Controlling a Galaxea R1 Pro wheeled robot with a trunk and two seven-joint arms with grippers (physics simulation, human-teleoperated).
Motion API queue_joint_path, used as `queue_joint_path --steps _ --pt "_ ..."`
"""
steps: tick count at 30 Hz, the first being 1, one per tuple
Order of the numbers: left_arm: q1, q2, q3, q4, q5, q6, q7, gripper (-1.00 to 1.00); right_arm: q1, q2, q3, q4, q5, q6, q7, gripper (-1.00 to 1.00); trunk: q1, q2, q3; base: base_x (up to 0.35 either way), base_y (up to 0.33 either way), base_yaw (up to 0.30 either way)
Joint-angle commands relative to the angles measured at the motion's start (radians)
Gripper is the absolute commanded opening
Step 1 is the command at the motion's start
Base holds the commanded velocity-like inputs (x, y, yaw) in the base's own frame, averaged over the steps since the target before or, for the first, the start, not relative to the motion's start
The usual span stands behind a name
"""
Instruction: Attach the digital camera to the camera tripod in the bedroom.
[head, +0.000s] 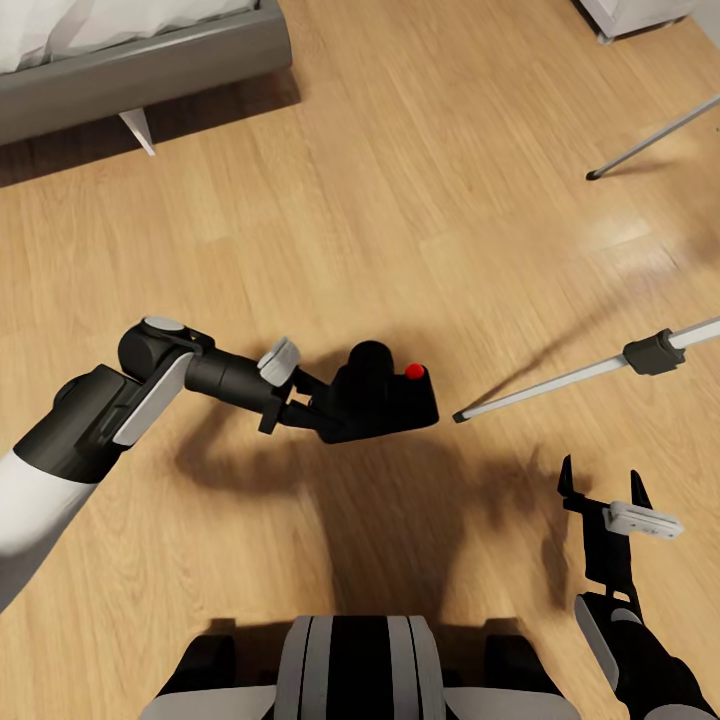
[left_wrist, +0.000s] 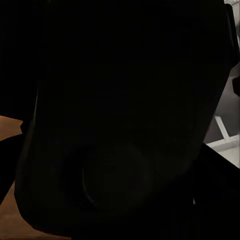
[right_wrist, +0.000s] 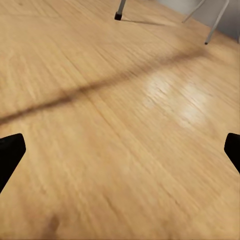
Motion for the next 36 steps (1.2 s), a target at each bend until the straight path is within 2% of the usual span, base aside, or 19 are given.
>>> queue_joint_path --steps 1,7,10,23,28,36 --pt "-0.001 0.002 -0.002 0.002 0.011 0.009 -0.001 -1.0 0.0 0.0 0.001 0.001 -0.004 -0.003 -0.001 1.0 0.0 0.0 0.0 0.0 0.0 0.0" --pt "0.0 0.01 -0.001 0.013 0.031 0.007 -0.023 -1.0 0.0 0.0 0.0 0.003 -0.004 -0.003 -0.001 1.0 0.0 0.0 0.0 0.0 0.0 0.0" --pt "0.0 0.023 -0.001 0.005 0.037 0.003 -0.032 -1.0 0.0 0.0 0.0 0.004 -0.003 -0.003 -0.001 1.0 0.0 0.0 0.0 0.0 0.0 0.0" --pt "0.0 0.025 0.0 -0.029 0.04 0.002 -0.032 -1.0 0.0 0.0 0.0 0.004 -0.003 -0.003 0.0 1.0 0.0 0.0 0.0 0.0 0.0 0.0" --pt "0.0 0.024 0.002 -0.068 0.042 0.005 -0.03 -1.0 0.0 0.0 0.0 0.004 -0.003 -0.003 0.0 1.0 -0.002 0.001 0.019 0.0 0.0 0.0" --pt "0.0 0.024 0.003 -0.071 0.042 0.007 -0.03 -1.0 0.0 0.0 0.0 0.004 -0.003 -0.003 0.0 1.0 -0.006 0.003 0.05 0.0 0.0 0.0"
